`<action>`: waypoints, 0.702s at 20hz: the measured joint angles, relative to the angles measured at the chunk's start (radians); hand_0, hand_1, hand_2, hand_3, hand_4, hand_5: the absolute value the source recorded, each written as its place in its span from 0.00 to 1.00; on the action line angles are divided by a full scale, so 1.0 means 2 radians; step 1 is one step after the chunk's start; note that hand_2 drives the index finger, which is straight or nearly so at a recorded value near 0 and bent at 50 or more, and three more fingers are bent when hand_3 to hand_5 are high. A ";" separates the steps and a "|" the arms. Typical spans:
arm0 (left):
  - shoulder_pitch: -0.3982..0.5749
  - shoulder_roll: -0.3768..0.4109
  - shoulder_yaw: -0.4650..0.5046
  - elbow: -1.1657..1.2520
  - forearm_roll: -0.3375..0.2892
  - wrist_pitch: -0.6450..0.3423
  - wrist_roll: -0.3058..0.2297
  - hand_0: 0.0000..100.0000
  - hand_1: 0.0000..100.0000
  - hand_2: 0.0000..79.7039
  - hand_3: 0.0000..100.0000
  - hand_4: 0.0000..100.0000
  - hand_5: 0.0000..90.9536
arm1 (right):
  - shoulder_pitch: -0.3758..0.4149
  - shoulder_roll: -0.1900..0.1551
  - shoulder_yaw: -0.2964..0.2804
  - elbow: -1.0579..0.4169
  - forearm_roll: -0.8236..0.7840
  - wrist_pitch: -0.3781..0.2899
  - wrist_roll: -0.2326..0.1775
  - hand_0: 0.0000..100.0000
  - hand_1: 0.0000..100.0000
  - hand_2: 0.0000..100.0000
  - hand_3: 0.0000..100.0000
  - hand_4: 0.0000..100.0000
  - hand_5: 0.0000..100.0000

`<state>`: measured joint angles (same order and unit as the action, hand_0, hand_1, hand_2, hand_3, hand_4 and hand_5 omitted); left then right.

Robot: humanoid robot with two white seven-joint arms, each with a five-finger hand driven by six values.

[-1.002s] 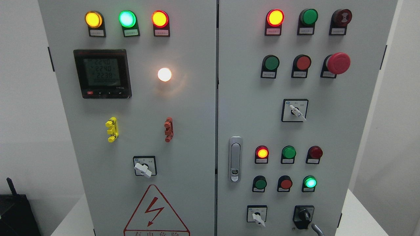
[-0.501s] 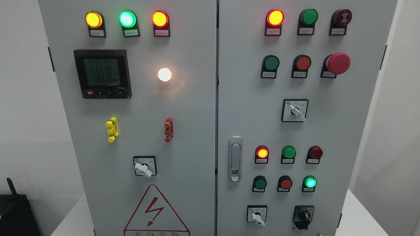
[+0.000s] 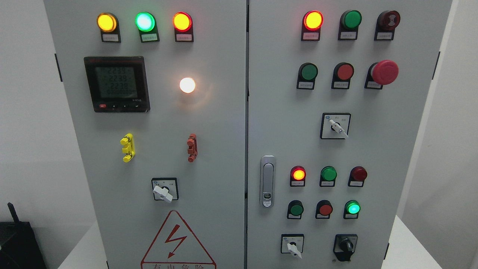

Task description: Trip black knob to open circuit

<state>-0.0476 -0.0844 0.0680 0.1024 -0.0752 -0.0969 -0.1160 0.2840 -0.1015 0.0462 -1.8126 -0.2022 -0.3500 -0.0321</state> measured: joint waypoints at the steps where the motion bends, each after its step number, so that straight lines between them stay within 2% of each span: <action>1: 0.000 0.000 0.000 0.000 0.000 0.000 0.000 0.12 0.39 0.00 0.00 0.00 0.00 | 0.005 0.000 0.000 -0.002 0.000 -0.002 0.000 0.00 0.12 0.00 0.26 0.17 0.19; 4: 0.000 0.000 0.000 0.000 0.000 0.000 0.000 0.12 0.39 0.00 0.00 0.00 0.00 | 0.017 0.001 -0.001 -0.007 0.001 -0.007 0.004 0.00 0.11 0.00 0.14 0.07 0.07; 7: 0.000 0.000 0.000 0.000 0.000 0.000 0.000 0.12 0.39 0.00 0.00 0.00 0.00 | 0.026 0.001 -0.001 -0.012 0.003 -0.009 0.008 0.00 0.11 0.00 0.09 0.02 0.00; 12: 0.000 0.000 0.000 0.000 0.000 0.000 0.000 0.12 0.39 0.00 0.00 0.00 0.00 | 0.035 0.001 -0.005 -0.016 0.005 -0.013 0.015 0.00 0.09 0.00 0.00 0.00 0.00; 14: 0.000 0.000 0.000 0.000 0.000 0.000 0.000 0.12 0.39 0.00 0.00 0.00 0.00 | 0.037 0.001 -0.008 -0.018 0.005 -0.015 0.017 0.00 0.09 0.00 0.00 0.00 0.00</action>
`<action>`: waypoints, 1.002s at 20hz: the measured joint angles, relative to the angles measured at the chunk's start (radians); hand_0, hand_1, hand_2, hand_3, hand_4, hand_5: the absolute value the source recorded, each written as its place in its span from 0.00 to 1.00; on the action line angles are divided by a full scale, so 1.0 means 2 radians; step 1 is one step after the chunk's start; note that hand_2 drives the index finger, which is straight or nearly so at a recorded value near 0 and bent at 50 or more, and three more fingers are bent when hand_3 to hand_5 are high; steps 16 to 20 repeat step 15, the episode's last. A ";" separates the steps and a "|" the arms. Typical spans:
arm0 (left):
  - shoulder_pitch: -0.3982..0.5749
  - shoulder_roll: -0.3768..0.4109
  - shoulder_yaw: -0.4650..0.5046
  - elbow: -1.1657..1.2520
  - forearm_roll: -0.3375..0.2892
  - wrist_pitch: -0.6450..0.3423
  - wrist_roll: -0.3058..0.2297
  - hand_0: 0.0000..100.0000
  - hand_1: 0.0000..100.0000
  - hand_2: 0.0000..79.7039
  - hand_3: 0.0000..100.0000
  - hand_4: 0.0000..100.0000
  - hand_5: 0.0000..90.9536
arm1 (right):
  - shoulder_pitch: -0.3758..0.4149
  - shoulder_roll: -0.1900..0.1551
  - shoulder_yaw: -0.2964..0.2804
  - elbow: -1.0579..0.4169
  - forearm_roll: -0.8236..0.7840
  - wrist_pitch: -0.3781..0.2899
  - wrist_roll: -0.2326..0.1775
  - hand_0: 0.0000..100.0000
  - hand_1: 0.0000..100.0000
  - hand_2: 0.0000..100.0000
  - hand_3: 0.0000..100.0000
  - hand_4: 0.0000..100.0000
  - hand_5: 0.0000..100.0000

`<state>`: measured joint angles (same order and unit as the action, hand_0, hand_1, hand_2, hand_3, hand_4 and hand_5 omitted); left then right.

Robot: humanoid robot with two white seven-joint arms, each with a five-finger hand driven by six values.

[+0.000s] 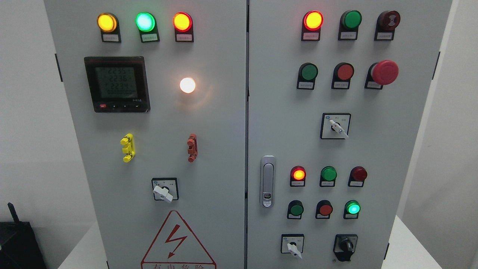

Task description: Trip black knob to open circuit

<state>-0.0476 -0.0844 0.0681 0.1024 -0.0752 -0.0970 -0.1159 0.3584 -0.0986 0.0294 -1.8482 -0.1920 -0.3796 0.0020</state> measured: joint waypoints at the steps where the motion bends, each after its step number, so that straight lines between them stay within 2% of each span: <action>1: 0.000 0.000 0.000 0.000 0.000 0.000 0.000 0.12 0.39 0.00 0.00 0.00 0.00 | 0.001 0.000 -0.001 -0.001 0.000 -0.001 0.001 0.00 0.08 0.00 0.00 0.00 0.00; 8: 0.000 0.000 0.000 0.000 0.000 0.000 0.000 0.12 0.39 0.00 0.00 0.00 0.00 | 0.003 -0.001 -0.007 -0.003 0.002 -0.001 0.002 0.00 0.08 0.00 0.00 0.00 0.00; 20: 0.000 0.000 0.000 0.000 0.000 0.000 0.000 0.12 0.39 0.00 0.00 0.00 0.00 | 0.002 -0.002 -0.001 -0.005 0.003 -0.001 0.002 0.00 0.08 0.00 0.00 0.00 0.00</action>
